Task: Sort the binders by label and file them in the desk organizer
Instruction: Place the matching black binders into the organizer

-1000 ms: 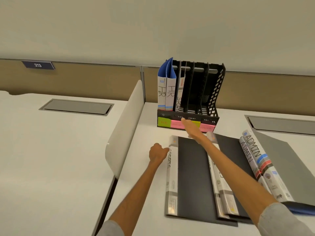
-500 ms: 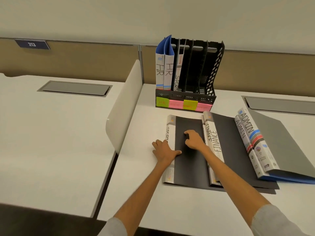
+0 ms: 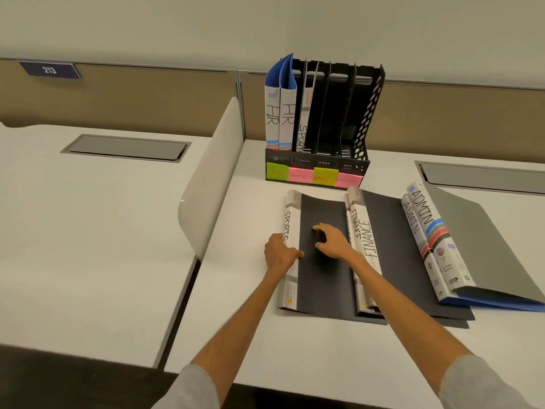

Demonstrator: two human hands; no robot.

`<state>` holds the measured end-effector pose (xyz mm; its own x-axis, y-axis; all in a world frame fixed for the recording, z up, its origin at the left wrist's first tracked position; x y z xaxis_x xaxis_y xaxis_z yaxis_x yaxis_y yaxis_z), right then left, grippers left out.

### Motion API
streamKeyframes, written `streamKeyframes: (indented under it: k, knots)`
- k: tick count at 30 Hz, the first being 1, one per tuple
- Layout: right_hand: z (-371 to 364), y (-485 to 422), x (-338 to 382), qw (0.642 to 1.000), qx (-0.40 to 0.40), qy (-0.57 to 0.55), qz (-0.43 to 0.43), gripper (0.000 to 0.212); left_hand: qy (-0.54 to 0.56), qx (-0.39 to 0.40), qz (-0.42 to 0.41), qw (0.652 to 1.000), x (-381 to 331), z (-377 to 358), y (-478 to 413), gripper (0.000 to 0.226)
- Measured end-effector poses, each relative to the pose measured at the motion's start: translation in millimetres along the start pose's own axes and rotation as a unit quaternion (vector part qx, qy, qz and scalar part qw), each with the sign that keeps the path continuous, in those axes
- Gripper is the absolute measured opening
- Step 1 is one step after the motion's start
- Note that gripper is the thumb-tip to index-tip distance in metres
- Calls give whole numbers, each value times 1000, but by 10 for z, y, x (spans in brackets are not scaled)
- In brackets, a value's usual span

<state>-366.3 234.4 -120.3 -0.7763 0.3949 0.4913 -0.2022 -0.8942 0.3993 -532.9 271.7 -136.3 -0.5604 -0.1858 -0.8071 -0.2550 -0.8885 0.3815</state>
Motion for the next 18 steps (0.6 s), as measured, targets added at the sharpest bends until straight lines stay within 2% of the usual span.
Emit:
streamKeyframes:
  k: [5, 10, 18]
  knots:
    - [246, -129, 95, 997, -31, -72, -9, 49, 59, -22, -34, 997, -285, 98, 0, 66]
    - [906, -313, 294, 987, -92, -131, -6, 54, 64, -27, -130, 989, -925, 278, 104, 62]
    - [2038, -355, 615, 975, -97, -197, 38, 69, 153, -23, -186, 970, -1691, 605, 261, 54]
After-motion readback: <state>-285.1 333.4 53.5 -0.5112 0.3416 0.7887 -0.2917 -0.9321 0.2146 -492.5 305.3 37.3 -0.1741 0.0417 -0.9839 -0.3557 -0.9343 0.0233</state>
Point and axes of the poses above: each hand's wrist, its own y-axis away from the middle knuckle, its own z-axis out of the back of the hand, x = y × z, the point moved 8 cm from there along -y, towards the middle knuckle, and after that the axes turned 7 degrees about x, right-handed, at the moved point
